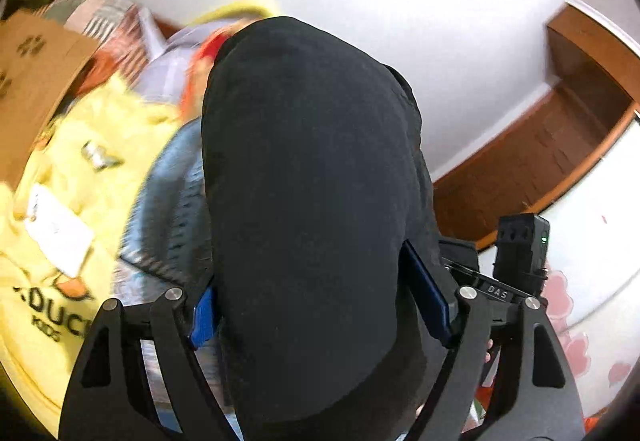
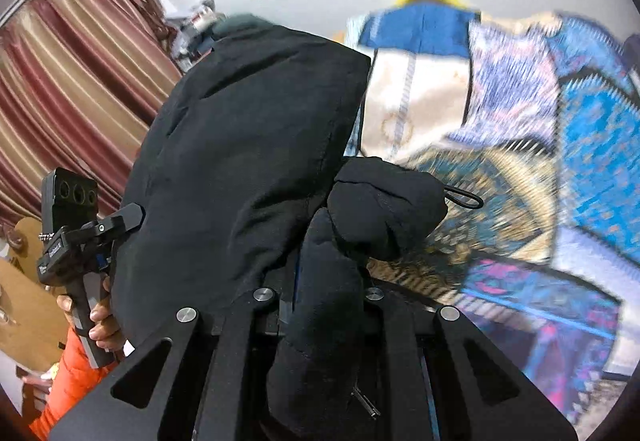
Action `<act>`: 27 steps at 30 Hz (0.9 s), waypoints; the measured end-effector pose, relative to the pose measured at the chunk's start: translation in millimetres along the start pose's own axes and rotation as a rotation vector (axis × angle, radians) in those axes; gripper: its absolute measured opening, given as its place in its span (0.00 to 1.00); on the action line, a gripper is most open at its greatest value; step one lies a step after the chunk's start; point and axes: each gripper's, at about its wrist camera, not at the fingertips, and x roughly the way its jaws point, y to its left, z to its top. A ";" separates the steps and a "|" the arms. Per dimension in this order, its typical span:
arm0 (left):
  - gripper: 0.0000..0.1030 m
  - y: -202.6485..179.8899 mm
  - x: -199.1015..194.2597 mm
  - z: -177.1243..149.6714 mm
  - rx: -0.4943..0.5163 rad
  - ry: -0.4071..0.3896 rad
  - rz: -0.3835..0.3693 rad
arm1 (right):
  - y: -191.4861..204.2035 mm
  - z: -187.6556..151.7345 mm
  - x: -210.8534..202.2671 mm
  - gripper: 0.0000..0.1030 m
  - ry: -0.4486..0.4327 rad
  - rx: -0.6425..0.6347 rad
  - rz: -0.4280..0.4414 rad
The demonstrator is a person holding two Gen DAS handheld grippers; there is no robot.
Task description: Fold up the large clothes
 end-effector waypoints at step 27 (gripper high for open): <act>0.79 12.1 -12.9 -71.9 0.304 -0.030 0.546 | 57.5 -33.2 56.3 0.52 0.080 -0.339 -0.346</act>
